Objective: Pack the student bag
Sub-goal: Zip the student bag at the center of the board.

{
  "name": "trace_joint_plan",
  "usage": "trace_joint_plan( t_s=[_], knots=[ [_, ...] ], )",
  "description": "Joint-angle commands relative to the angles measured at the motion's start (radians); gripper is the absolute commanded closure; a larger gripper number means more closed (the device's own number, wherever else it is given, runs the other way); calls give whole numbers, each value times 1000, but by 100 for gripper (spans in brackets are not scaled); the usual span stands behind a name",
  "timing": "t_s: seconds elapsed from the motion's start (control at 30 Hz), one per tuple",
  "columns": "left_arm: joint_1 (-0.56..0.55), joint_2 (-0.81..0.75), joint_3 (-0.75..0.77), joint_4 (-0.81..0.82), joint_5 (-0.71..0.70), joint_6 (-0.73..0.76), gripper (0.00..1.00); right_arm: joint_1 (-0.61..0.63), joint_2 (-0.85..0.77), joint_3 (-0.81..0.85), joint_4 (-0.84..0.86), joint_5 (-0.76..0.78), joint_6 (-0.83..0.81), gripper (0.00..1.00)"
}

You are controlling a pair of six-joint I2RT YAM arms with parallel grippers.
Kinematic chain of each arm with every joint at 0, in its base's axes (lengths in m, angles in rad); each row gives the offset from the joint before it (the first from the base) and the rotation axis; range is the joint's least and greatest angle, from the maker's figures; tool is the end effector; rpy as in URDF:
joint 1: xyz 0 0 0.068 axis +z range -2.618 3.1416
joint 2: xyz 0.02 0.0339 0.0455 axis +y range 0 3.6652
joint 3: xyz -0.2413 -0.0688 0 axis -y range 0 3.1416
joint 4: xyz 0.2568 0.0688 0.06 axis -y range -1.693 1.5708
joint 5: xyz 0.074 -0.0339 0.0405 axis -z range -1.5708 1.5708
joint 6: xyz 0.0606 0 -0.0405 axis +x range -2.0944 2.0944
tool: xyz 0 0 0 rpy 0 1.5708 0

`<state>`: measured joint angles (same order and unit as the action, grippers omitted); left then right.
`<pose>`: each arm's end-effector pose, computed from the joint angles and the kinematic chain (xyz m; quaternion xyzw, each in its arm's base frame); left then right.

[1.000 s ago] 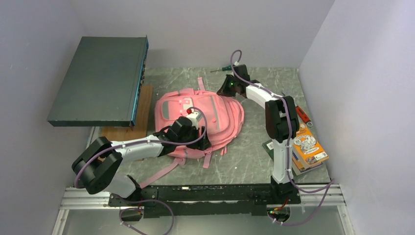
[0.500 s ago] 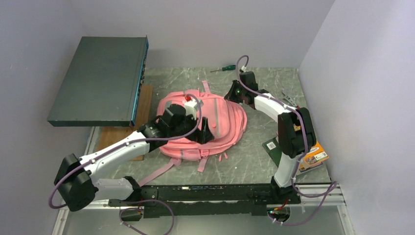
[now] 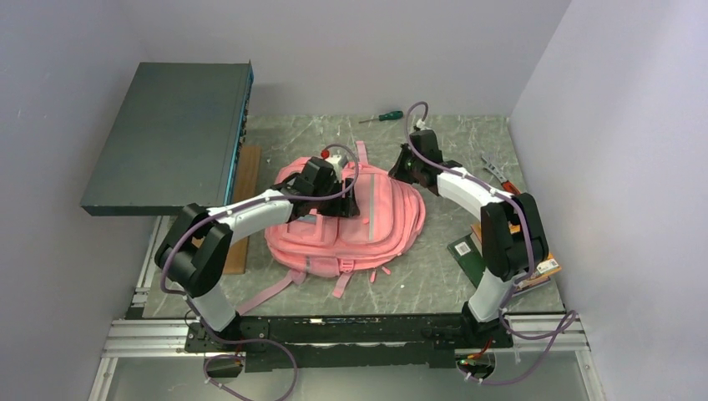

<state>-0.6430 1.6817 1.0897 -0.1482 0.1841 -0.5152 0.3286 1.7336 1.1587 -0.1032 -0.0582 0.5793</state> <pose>0.3070 -0.2439 0.1697 0.0952 0.9069 -0.2903 0.2902 0.3888 0.1363 0.1780 0.1003 0.8961 0.2128 0.3763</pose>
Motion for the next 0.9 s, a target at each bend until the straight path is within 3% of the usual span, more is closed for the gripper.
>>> trace_joint_plan(
  t_s=[0.0, 0.23, 0.4, 0.53, 0.7, 0.77, 0.87],
  knots=[
    [-14, -8, -37, 64, 50, -8, 33, -3, 24, 122, 13, 101, -52, 100],
    [-18, 76, -61, 36, 42, 7, 31, 3, 126, 256, 15, 111, -355, 100],
    [-18, 129, -42, 20, 48, 14, 29, 37, 211, 380, -37, 65, -458, 100],
    [-17, 82, -56, 43, 69, 18, 21, 49, 204, 385, -96, 75, -347, 100],
    [-15, 28, 53, -48, 7, -6, 3, 45, 79, 193, 14, -1, -179, 100],
    [-15, 61, 115, -75, -14, -2, 0, 45, 64, 166, 41, 12, -177, 100],
    [-17, 150, 176, -70, -6, 17, 1, 42, 117, 251, -32, 27, -190, 100]
  ],
)
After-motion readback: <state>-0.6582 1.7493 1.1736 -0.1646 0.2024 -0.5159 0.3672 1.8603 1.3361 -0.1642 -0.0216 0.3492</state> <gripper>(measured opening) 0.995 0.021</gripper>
